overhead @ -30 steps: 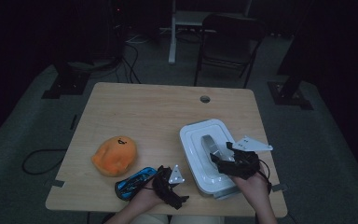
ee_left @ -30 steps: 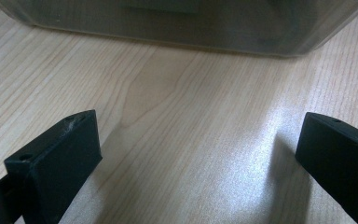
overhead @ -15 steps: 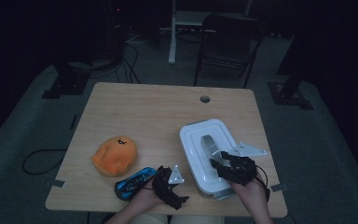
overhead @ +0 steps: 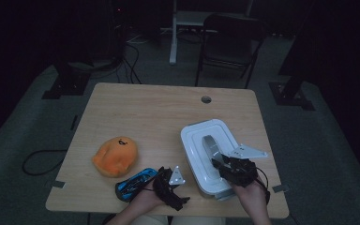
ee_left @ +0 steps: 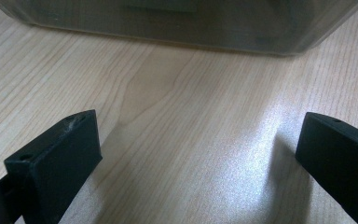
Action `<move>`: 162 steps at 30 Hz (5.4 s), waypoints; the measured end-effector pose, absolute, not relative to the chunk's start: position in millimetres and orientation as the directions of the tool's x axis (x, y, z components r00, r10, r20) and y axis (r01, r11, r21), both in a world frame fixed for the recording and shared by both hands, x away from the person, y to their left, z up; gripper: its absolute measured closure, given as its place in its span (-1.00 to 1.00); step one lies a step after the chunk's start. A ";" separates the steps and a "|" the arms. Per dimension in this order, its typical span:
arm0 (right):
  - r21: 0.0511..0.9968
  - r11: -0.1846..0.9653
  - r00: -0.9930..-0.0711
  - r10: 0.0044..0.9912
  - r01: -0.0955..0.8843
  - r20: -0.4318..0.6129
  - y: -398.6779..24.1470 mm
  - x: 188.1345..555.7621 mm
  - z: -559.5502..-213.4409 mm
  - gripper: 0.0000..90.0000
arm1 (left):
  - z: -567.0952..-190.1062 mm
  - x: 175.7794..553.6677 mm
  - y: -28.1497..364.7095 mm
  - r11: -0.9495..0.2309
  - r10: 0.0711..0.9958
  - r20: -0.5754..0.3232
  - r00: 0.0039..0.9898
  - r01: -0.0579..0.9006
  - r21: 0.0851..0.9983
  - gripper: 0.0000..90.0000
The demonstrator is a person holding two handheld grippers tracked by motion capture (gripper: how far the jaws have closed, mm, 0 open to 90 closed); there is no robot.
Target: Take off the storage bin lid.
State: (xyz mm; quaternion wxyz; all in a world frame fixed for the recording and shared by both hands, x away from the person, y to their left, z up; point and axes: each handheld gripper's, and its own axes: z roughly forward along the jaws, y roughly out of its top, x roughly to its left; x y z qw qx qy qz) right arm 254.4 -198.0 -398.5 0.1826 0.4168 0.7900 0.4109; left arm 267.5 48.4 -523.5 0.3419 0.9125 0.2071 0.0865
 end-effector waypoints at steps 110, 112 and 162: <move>0.747 0.093 -0.309 0.938 0.658 0.156 -311.9 405.1 -508.2 0.26 | -520.1 268.6 46.6 -0.680 0.452 -0.009 0.892 0.351 0.644 -0.99; 0.757 0.090 -0.317 0.935 0.647 0.160 -312.0 402.0 -502.5 0.13 | -517.6 269.0 47.1 -0.664 0.450 -0.034 0.893 0.359 0.656 -0.99; 0.763 0.319 -0.611 0.782 0.562 0.123 -286.9 307.1 -512.8 -0.62 | -474.6 360.2 64.6 -0.627 0.606 0.076 0.792 0.416 0.659 -0.99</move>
